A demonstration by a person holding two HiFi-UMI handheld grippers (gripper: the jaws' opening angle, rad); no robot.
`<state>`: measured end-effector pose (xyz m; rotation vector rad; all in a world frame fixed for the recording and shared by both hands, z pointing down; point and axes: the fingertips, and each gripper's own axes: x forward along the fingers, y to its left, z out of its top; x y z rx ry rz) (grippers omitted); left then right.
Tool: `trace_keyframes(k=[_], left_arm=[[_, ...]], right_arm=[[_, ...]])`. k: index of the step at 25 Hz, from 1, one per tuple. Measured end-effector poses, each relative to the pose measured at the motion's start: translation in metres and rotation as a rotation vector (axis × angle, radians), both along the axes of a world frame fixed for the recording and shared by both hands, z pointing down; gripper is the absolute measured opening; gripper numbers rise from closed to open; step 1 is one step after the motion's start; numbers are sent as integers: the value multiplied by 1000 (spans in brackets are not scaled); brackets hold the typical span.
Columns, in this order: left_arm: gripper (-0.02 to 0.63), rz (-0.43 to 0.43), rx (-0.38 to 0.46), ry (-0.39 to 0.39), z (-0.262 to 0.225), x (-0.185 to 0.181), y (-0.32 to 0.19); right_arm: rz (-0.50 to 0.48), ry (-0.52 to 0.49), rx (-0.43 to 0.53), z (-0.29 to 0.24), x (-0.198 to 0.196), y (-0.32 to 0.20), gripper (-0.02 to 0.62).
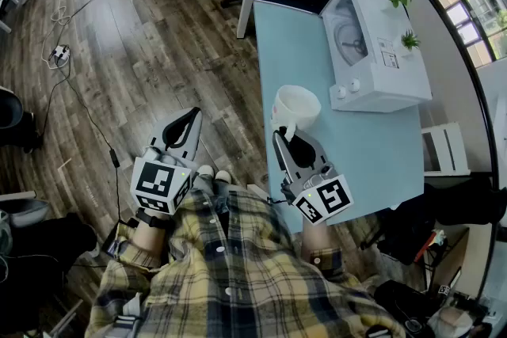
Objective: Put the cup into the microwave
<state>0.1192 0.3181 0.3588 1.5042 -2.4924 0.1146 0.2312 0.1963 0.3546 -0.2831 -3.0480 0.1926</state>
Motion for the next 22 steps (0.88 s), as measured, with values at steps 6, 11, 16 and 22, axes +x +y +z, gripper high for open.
trace_keyframes(k=[6,11,16,22], left_arm=[[-8,6,-54,-1,7,13,3],[-8,5,-86,15,14,17,4],[-8,8,-85,37,20,8,4],[-8,16,-74,55,29,-34,-9]], right_arm=[[-7,-19,-2,-3,11,4,46],[-9,-25,-30,-5,11,3,46],[14,-20,-54,-2,1,-3,48],[29,12,-53,6,-40,-14,48]])
